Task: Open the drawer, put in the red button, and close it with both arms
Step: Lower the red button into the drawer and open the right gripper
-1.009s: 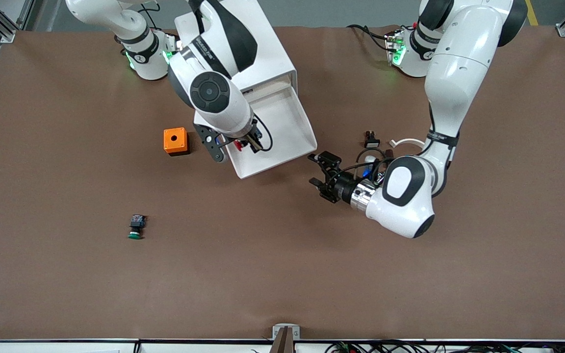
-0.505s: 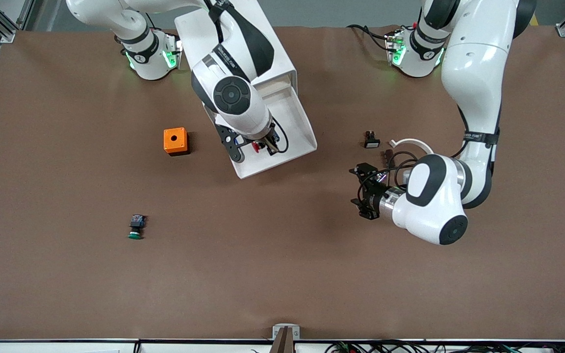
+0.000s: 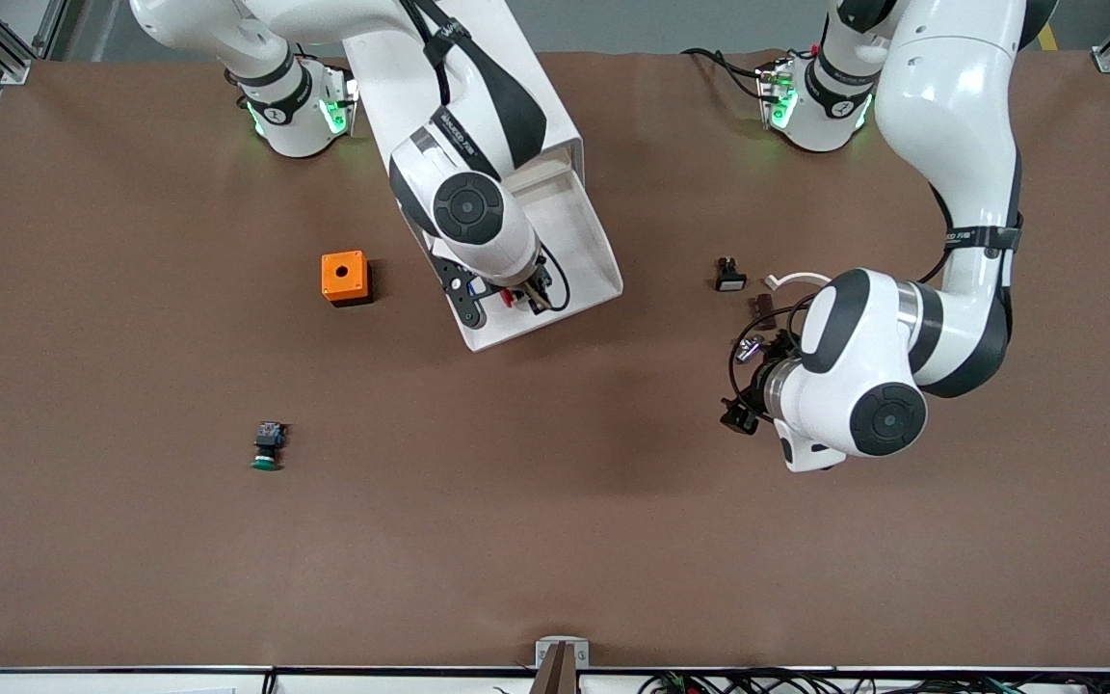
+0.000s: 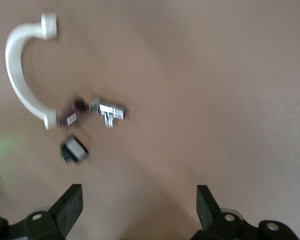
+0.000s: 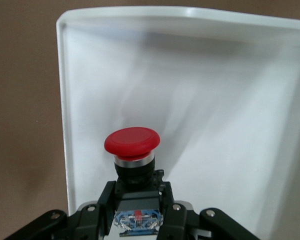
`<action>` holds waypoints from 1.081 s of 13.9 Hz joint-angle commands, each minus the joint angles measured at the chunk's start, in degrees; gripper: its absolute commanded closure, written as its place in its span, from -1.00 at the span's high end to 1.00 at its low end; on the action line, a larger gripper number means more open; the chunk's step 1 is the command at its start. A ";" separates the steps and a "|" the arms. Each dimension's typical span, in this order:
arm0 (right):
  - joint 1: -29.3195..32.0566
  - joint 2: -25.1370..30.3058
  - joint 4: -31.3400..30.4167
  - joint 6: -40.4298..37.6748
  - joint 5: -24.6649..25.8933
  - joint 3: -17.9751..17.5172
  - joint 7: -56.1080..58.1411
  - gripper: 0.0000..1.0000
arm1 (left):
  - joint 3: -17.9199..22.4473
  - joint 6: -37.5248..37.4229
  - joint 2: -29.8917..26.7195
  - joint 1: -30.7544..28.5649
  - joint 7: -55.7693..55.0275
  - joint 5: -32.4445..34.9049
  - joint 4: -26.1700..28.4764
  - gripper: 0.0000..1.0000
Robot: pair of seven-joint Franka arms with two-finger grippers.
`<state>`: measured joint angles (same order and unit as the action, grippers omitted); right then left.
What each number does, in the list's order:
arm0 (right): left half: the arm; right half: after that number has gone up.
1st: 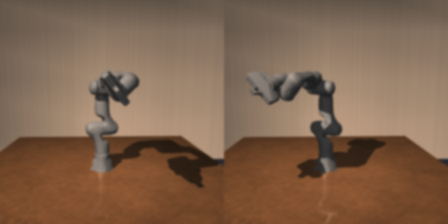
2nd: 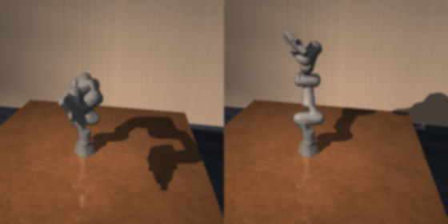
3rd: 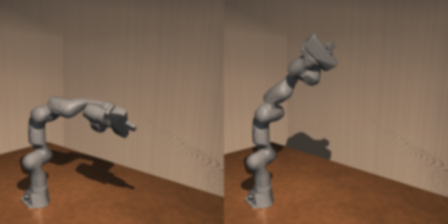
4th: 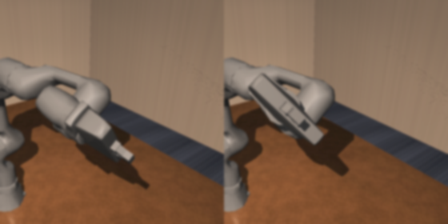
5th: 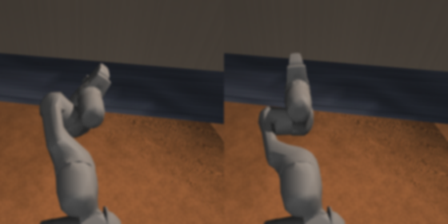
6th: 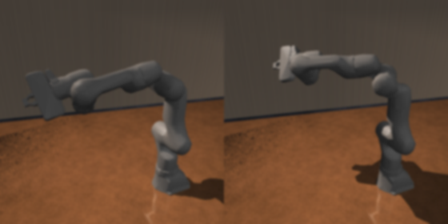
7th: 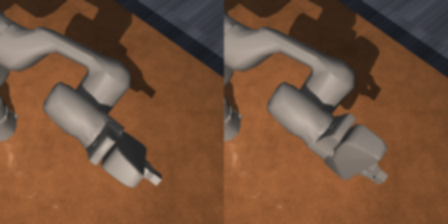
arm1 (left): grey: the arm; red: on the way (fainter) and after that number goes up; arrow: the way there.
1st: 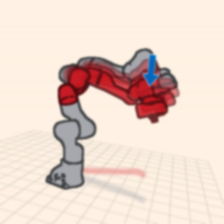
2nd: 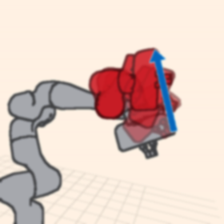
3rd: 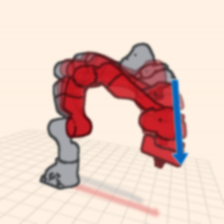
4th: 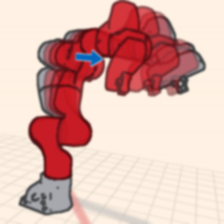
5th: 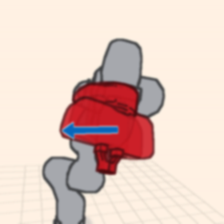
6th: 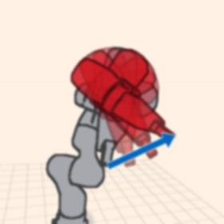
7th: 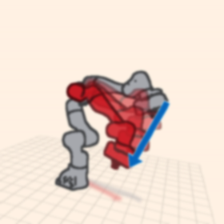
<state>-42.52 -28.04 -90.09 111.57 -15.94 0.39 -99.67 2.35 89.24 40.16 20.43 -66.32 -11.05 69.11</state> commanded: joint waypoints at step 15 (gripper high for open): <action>3.75 11.14 4.75 -22.50 -0.41 1.10 6.92 1.00 | -6.04 17.46 -7.73 4.00 19.57 8.24 19.92 1.00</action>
<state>-41.03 -21.49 -84.92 94.43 -15.94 1.73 -97.17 -3.60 105.56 34.10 23.78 -46.21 -3.44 87.13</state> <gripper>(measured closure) 0.000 0.000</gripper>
